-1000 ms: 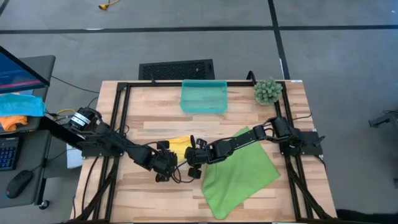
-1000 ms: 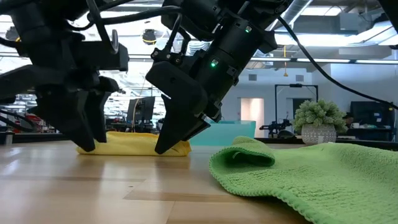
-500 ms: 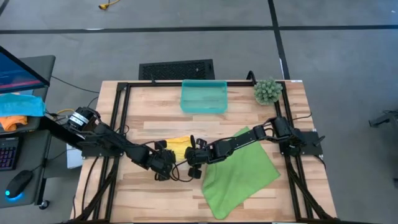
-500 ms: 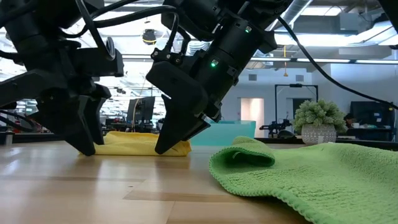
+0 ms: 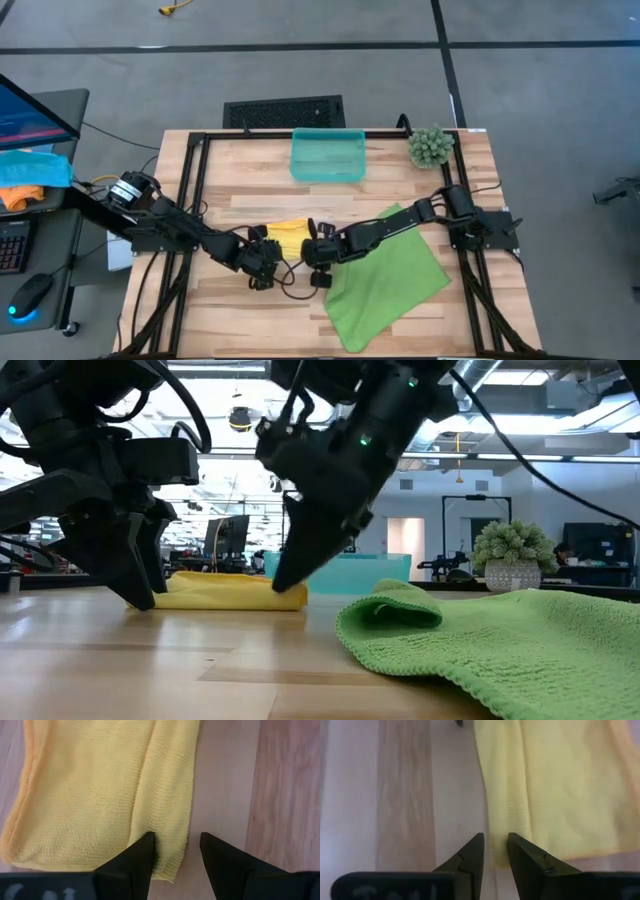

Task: Roll microfiber towels into tight, uniform cylinder then place into a basket
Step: Roll the yellow microfiber towel

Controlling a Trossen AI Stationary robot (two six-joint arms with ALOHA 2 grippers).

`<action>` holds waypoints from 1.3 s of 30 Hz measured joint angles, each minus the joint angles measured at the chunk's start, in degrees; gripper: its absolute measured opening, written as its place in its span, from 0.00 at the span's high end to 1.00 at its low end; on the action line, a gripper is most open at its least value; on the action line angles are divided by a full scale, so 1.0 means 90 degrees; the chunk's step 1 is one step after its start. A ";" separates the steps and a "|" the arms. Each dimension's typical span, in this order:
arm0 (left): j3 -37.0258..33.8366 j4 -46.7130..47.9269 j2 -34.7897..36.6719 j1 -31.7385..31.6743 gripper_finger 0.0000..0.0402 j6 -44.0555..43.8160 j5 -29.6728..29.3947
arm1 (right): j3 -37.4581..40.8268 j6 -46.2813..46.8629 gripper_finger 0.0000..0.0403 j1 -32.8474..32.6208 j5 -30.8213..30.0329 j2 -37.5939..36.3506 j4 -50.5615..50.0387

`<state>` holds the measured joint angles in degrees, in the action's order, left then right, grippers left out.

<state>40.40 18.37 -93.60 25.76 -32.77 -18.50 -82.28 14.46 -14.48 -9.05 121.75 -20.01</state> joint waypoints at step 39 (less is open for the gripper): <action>-0.0010 0.0007 -0.0010 0.0005 0.61 -0.0002 0.0028 | 0.0325 -0.2458 0.69 -0.0917 -0.0935 -0.0684 0.0270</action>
<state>40.32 18.44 -93.69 25.80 -32.80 -18.25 -79.35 -7.67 -22.74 -17.47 115.59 -17.58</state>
